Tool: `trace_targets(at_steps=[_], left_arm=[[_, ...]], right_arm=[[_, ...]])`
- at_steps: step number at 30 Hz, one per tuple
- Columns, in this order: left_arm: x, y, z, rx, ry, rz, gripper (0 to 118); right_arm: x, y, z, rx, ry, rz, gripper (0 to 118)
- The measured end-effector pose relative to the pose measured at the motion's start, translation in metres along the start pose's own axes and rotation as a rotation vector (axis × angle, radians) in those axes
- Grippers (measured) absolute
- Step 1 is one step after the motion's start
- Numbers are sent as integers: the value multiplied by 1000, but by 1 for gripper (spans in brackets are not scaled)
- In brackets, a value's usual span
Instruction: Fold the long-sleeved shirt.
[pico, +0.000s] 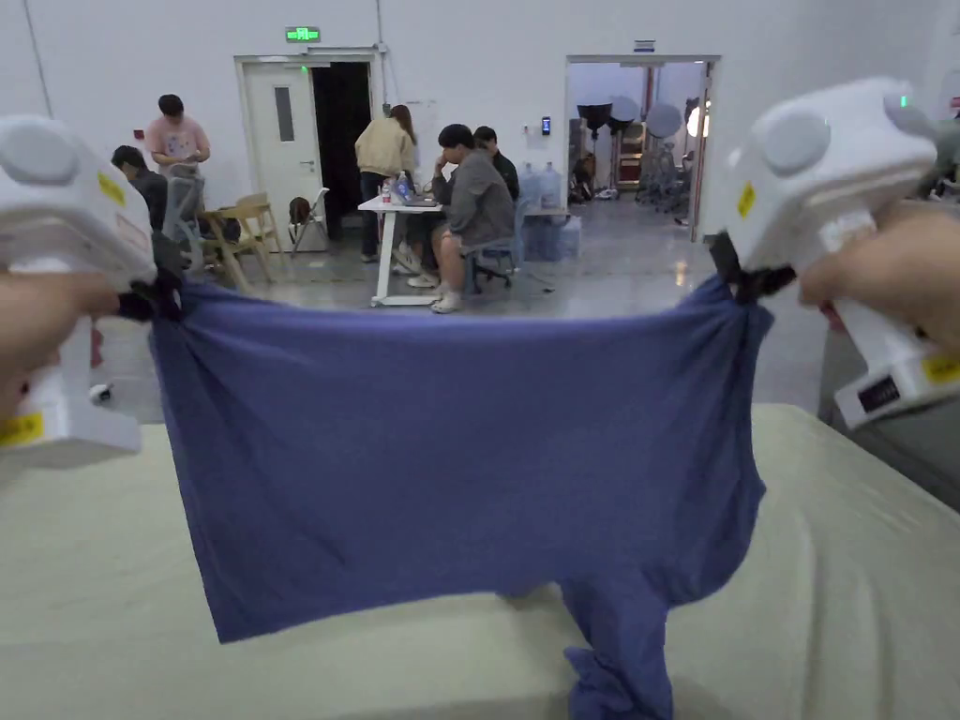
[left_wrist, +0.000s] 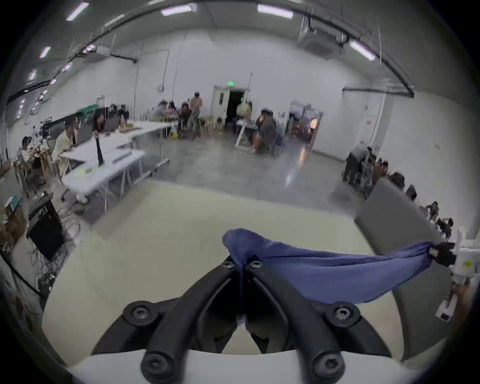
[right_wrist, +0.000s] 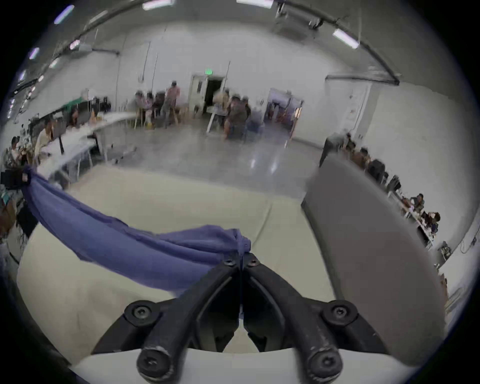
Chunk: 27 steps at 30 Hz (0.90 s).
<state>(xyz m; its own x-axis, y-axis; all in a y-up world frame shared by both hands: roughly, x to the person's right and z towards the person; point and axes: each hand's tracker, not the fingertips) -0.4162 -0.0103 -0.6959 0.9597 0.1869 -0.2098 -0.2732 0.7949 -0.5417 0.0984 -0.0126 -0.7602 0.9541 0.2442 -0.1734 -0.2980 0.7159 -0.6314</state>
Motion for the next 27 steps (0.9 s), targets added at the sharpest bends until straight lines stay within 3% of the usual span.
trace_targets(at_steps=[2, 5, 8, 10, 13, 15, 19, 27], left_arm=[[-7, -60, -43, -84, -43, 5, 0], [-16, -142, -94, -278, 9, -31, 0], [-23, -210, -117, -434, 62, -76, 0], [-35, -238, -117, -475, 69, -85, 0], [-51, -254, -82, -475, 24, -8, 0], [-59, -257, -53, -517, 0, 7, 0], [-54, -273, 22, -558, -23, -134, 0], [-51, -355, 132, -640, -47, -218, 0]], right_arm=[[-22, -52, -55, -108, 31, 24, 0], [-49, -123, -112, -240, 43, 56, 0], [-61, -183, -136, -338, 97, 24, 0], [-56, -202, -145, -360, 98, 59, 0], [-42, -229, -117, -315, 136, 66, 0], [-30, -244, -87, -290, 217, 16, 0], [-22, -284, -13, -287, 230, -3, 0], [-30, -412, 99, -346, 254, 48, 0]])
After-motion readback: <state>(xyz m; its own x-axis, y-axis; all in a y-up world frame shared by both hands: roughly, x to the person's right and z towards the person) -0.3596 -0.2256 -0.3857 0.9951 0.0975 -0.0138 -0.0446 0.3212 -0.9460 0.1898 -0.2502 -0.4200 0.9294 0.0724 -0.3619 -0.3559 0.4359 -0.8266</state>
